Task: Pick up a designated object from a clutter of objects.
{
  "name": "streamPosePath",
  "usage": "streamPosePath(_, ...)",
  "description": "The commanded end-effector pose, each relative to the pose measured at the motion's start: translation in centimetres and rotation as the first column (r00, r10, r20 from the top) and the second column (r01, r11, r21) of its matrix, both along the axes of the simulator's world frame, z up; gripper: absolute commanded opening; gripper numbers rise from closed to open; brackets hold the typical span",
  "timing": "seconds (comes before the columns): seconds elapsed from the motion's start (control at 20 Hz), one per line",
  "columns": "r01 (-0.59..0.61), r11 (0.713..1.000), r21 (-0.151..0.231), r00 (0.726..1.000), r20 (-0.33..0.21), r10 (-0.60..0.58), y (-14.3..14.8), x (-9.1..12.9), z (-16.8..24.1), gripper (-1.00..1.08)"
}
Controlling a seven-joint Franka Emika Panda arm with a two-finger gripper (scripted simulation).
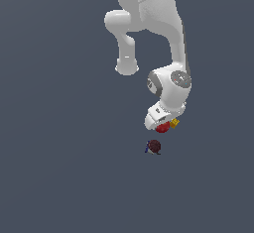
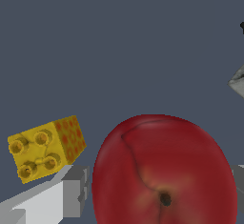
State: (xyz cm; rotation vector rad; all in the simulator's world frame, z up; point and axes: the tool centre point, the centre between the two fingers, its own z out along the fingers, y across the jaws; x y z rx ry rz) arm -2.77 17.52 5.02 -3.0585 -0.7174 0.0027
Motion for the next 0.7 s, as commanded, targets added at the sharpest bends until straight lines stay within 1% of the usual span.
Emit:
streamPosePath(0.0,0.000,1.000,0.000,1.000,0.001,0.000,0.01,0.07,-0.41,1.00)
streamPosePath(0.05,0.000,1.000,0.000,1.000,0.001,0.000,0.01,0.07,-0.43,1.00)
streamPosePath(0.1,0.000,1.000,0.000,1.000,0.001,0.000,0.01,0.07,-0.43,-1.00)
streamPosePath(0.55,0.000,1.000,0.000,1.000,0.001,0.000,0.01,0.07,-0.43,-1.00)
streamPosePath(0.65,0.001,1.000,0.001,1.000,0.009,-0.001,-0.02,0.29,0.07,-1.00)
